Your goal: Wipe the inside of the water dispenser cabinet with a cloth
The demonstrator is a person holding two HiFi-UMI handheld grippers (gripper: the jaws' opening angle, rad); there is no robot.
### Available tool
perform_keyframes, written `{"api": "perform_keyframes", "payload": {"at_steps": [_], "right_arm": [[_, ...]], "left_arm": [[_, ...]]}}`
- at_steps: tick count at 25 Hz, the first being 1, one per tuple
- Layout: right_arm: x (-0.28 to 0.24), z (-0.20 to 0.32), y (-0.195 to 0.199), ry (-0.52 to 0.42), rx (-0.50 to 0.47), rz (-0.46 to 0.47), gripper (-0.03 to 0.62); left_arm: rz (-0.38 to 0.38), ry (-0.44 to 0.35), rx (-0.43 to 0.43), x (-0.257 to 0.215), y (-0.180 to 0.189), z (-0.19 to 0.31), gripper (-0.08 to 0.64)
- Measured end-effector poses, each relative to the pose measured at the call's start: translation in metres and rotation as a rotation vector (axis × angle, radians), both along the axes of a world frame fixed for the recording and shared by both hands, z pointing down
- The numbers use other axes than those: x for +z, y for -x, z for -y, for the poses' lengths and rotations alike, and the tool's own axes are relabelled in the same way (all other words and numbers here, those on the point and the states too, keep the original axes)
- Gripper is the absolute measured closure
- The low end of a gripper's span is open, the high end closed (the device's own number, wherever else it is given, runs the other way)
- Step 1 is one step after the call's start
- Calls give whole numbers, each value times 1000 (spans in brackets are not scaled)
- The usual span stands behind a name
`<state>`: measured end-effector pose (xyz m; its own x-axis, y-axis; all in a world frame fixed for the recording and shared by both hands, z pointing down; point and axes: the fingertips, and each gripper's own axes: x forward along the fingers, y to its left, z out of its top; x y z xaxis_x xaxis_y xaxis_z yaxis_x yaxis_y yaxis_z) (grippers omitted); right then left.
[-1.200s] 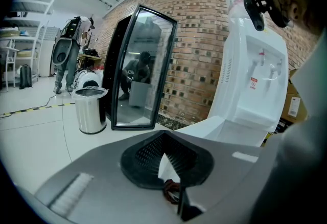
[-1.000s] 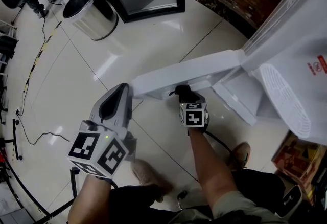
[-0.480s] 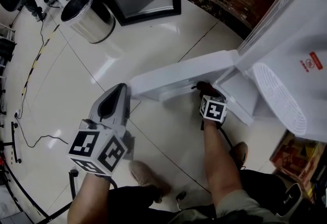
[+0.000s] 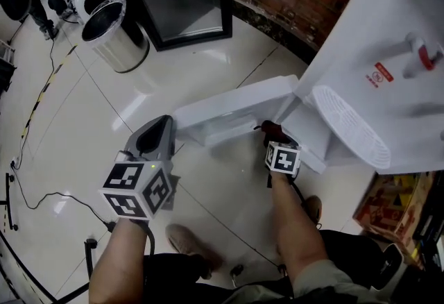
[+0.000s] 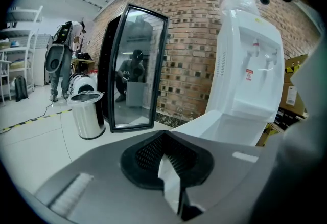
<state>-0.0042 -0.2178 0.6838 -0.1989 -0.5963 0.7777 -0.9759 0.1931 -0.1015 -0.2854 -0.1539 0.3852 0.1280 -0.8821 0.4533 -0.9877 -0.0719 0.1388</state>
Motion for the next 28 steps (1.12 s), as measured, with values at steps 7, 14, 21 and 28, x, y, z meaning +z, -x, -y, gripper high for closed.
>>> {"api": "perform_keyframes", "payload": {"at_steps": [7, 14, 21, 28], "right_arm": [[-30, -26, -17, -63, 53, 67, 488], [-44, -18, -26, -58, 55, 72, 488], [-19, -1, -23, -29, 86, 67, 488], [2, 13, -16, -11, 134, 82, 488]], "left_arm": [[95, 0, 17, -6, -4, -5, 560], [18, -97, -75, -64, -23, -24, 561], [15, -141, 27, -70, -90, -36, 560], [90, -94, 111, -28, -113, -24, 561]]}}
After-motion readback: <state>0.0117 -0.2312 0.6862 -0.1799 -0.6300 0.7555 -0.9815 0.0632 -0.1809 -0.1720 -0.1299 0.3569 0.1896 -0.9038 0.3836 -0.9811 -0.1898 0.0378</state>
